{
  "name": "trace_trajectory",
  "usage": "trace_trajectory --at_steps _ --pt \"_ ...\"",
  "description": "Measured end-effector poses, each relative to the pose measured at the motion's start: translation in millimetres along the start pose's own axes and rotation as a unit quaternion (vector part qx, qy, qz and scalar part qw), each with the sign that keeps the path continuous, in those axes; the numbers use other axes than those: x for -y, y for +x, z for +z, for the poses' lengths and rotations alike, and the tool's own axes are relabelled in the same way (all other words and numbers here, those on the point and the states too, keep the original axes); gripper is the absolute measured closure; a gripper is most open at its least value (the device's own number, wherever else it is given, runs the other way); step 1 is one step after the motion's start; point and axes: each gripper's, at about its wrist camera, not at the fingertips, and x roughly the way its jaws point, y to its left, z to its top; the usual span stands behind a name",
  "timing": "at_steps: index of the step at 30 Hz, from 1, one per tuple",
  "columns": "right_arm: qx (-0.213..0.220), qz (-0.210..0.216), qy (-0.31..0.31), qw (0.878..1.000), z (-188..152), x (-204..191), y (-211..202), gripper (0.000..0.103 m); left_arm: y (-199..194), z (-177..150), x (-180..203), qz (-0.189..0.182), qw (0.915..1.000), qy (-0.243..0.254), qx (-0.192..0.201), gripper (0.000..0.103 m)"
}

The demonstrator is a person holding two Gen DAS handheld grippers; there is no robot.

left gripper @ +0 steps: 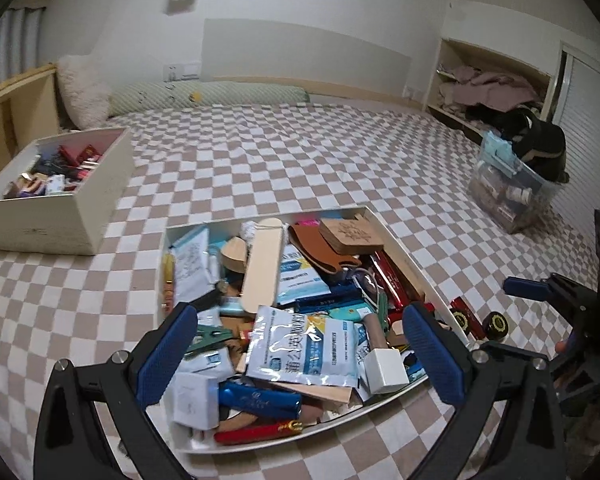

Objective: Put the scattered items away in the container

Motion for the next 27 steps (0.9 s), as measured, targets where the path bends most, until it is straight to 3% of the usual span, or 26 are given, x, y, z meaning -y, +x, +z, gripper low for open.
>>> trace_trajectory --at_steps 11,27 --pt "0.059 -0.002 0.049 0.997 10.6 -8.6 -37.8 0.000 -50.8 -1.5 -13.6 0.039 0.9979 -0.040 0.033 0.000" --pt "0.112 -0.013 0.036 0.993 8.2 -33.2 -100.5 0.000 -129.1 -15.7 -9.7 0.073 0.9930 -0.055 0.075 0.000"
